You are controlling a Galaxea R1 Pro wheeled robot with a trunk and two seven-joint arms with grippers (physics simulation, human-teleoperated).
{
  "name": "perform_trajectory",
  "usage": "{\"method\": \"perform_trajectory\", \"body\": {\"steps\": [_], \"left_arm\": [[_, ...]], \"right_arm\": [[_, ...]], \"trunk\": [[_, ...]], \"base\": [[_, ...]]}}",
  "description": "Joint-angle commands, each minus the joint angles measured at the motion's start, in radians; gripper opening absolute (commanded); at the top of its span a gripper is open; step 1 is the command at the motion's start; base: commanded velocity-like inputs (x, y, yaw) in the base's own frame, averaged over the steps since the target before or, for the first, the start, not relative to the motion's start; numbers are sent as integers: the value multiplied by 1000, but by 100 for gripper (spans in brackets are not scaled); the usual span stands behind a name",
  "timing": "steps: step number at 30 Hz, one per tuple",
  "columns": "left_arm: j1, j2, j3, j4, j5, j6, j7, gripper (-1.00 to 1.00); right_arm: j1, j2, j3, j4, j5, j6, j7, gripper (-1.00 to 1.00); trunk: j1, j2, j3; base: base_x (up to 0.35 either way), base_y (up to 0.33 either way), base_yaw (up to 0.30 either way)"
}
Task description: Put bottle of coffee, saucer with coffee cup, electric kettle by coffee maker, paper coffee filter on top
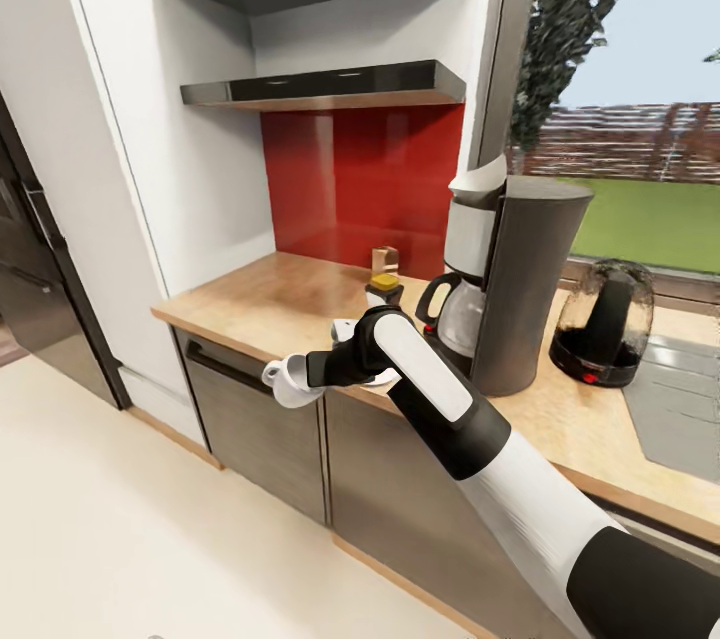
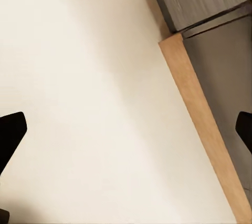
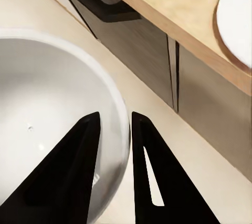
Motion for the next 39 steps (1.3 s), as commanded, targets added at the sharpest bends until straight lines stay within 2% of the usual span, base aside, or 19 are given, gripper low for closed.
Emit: {"method": "perform_trajectory", "body": {"steps": [1,13,28,39], "left_arm": [[0,0,3,1,9,6,-5,100],[0,0,3,0,9,7,-5,100],[0,0,3,1,9,6,-5,100],[0,0,3,1,9,6,-5,100]], "right_arm": [[-1,0,0,0,-9,6,-10,-100],[-1,0,0,0,-11,6,-10,-100],[-1,0,0,0,-12,6,-10,-100],[-1,0,0,0,-11,6,-11,-100]], "trunk": [[0,-1,-1],[0,-1,-1],[0,-1,3],[0,-1,5]], "base": [[66,203,-77],[111,283,-31],[27,69,-248],[0,270,-104]]}}
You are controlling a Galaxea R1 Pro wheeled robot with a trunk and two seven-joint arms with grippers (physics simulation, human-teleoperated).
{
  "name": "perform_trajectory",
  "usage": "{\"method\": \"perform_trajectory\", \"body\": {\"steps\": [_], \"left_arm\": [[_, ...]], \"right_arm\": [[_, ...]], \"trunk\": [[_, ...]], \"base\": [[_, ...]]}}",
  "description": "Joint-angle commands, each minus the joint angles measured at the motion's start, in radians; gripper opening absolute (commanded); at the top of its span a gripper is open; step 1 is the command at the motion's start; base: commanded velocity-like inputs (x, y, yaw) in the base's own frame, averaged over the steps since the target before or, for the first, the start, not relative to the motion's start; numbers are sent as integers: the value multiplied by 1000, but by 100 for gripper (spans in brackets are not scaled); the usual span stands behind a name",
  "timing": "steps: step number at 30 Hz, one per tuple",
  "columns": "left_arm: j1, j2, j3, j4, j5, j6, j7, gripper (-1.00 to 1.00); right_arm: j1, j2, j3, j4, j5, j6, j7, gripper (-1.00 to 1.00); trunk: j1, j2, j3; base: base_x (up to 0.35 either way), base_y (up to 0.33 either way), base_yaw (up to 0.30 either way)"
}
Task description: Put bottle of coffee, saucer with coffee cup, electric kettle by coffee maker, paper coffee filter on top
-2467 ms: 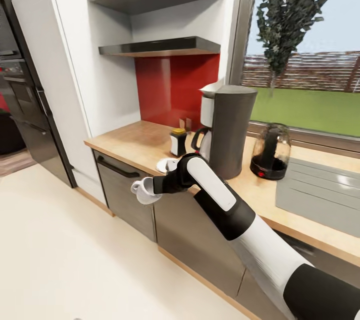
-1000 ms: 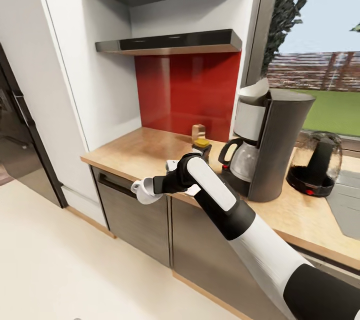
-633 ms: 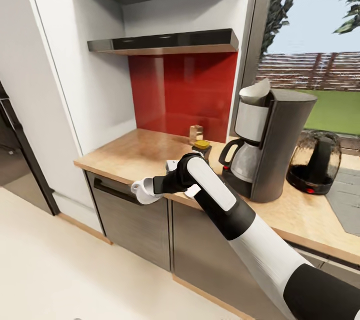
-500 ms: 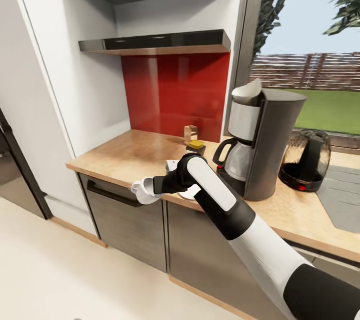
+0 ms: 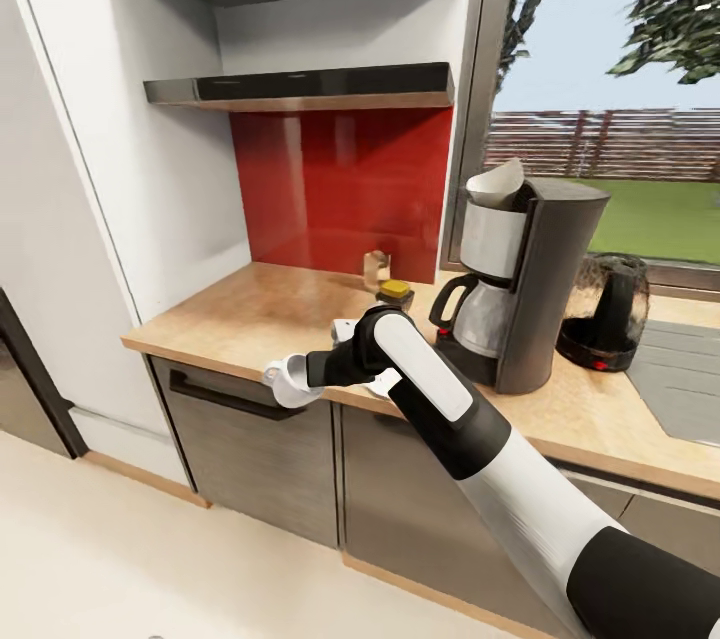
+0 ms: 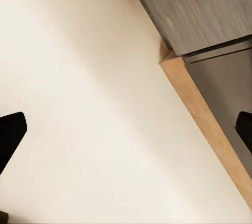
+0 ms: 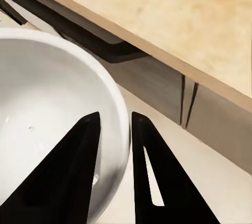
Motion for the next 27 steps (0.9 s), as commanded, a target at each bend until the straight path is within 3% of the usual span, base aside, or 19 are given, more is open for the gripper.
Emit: {"method": "perform_trajectory", "body": {"steps": [1,14,27], "left_arm": [[-1,0,3,1,9,6,-6,100],[-1,0,3,1,9,6,-6,100],[-1,0,3,1,9,6,-6,100]], "right_arm": [[-1,0,0,0,-8,6,-10,-100],[-1,0,0,0,-8,6,-10,-100],[-1,0,-1,0,-9,7,-10,-100]], "trunk": [[0,-1,-1],[0,-1,-1],[0,-1,-1]], "base": [[0,308,-43],[0,92,-207],[0,264,-22]]}}
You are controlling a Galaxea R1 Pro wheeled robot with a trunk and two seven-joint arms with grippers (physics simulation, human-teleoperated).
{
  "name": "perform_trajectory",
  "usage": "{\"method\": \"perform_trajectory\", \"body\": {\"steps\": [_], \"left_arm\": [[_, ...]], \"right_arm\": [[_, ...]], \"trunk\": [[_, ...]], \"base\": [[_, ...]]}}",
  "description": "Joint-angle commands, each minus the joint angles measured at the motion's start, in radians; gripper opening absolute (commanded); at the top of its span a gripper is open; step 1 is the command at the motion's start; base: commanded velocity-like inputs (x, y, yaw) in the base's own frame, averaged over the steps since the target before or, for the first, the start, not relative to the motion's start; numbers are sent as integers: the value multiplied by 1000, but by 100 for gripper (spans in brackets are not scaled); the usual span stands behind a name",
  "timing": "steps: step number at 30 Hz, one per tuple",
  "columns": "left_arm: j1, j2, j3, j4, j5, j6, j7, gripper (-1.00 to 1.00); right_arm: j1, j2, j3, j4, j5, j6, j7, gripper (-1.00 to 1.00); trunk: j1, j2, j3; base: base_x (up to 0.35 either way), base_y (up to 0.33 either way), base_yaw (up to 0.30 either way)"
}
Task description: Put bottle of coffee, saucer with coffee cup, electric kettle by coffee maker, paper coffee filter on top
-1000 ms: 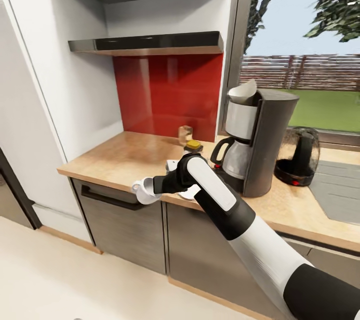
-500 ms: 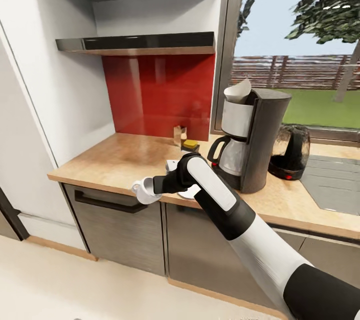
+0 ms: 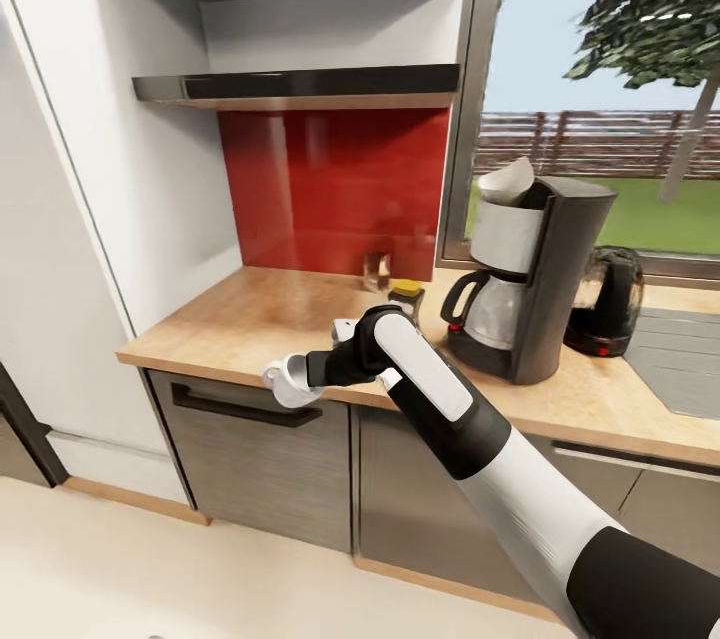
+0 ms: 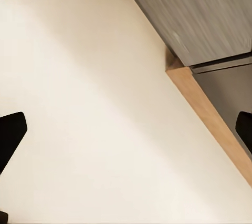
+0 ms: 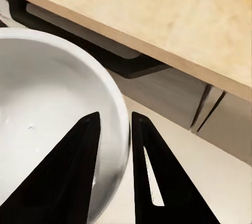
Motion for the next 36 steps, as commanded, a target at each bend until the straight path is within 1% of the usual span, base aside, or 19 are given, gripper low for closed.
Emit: {"method": "perform_trajectory", "body": {"steps": [1,7,13,36], "left_arm": [[-1,0,3,1,9,6,-6,100],[-1,0,3,1,9,6,-6,100],[-1,0,3,0,9,6,-6,100],[-1,1,3,1,9,6,-6,100]], "right_arm": [[-1,0,0,0,-9,6,-10,-100],[-1,0,0,0,-9,7,-10,-100],[-1,0,0,0,-9,7,-10,-100],[-1,0,-3,0,-8,7,-11,-100]], "trunk": [[0,-1,-1],[0,-1,-1],[0,-1,-1],[0,-1,-1]], "base": [[0,304,-1],[0,251,-80],[0,36,-18],[0,0,-273]]}}
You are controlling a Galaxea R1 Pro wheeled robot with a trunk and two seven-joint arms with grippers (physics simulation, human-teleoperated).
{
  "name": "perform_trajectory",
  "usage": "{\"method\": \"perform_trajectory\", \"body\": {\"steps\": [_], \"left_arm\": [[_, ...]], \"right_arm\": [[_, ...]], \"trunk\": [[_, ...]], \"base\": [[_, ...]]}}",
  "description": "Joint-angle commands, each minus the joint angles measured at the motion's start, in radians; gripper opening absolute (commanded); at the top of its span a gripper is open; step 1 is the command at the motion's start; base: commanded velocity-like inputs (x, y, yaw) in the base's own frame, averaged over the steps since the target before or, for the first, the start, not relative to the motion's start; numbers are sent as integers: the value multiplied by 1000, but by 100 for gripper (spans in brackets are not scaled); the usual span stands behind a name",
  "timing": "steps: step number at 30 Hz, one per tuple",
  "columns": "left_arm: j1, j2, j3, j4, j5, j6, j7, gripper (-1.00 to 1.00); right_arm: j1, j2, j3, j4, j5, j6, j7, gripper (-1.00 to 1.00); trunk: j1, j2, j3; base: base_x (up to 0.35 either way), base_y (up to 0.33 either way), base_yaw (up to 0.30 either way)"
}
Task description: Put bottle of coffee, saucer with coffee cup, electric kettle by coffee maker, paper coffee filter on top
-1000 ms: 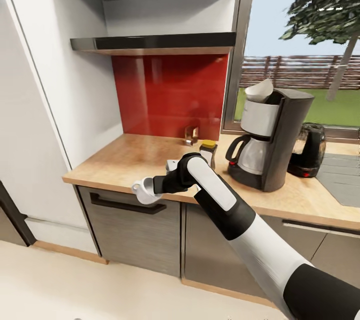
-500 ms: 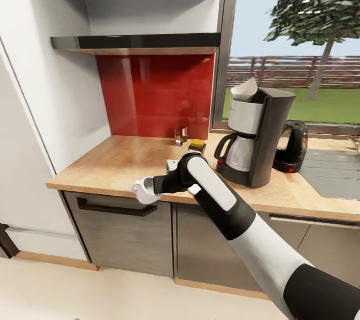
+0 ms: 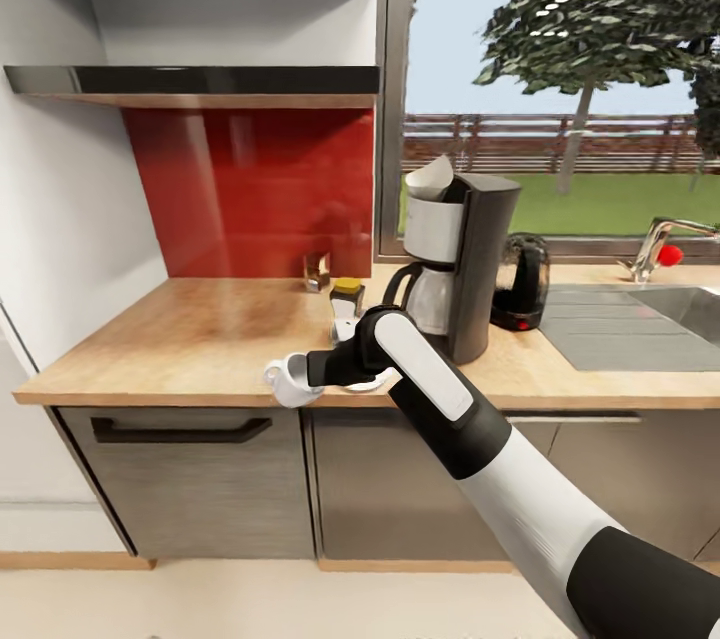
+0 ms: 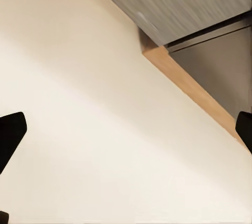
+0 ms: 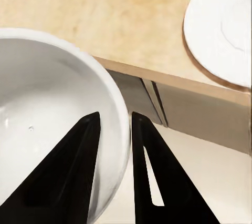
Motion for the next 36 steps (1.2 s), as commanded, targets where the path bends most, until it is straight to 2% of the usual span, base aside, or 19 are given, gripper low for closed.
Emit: {"method": "perform_trajectory", "body": {"steps": [1,9,10,11,12,15,16,21,23,24,27,36], "left_arm": [[0,0,4,0,8,6,-5,100],[0,0,4,0,8,6,-5,100],[0,0,4,0,8,6,-5,100],[0,0,4,0,8,6,-5,100],[0,-1,4,0,8,6,-5,100],[0,-1,4,0,8,6,-5,100],[0,-1,4,0,8,6,-5,100],[0,-1,4,0,8,6,-5,100],[0,-1,4,0,8,6,-5,100],[0,-1,4,0,8,6,-5,100],[0,-1,4,0,8,6,-5,100],[0,-1,4,0,8,6,-5,100]], "right_arm": [[-1,0,0,0,-8,6,-10,-100],[-2,0,-4,0,-4,6,-35,-100],[-8,0,-4,0,-3,5,-61,-100],[-29,0,-3,0,-3,5,-136,-100],[-47,0,-3,0,-4,5,-169,-100],[-102,0,-2,12,-2,4,-228,-100],[-153,0,-2,69,0,3,-251,-100],[-216,0,-1,201,0,3,-260,-100],[-228,0,-1,250,0,4,-279,-100],[-238,0,-1,290,0,5,-312,-100],[-244,0,-1,319,-1,5,-337,-100],[-248,0,-1,379,-3,6,-340,-100]], "trunk": [[0,-1,-1],[0,-1,-1],[0,-1,-1],[0,-1,-1],[0,-1,-1],[0,-1,-1],[0,-1,-1],[0,-1,-1],[0,-1,-1],[0,-1,-1],[0,-1,-1],[0,-1,-1]], "base": [[0,0,-281],[0,163,-155],[0,281,-31],[0,217,-13],[0,154,-8],[0,76,-4],[0,11,-1],[0,4,0],[0,1,0],[0,0,0],[0,0,0],[87,0,0]]}}
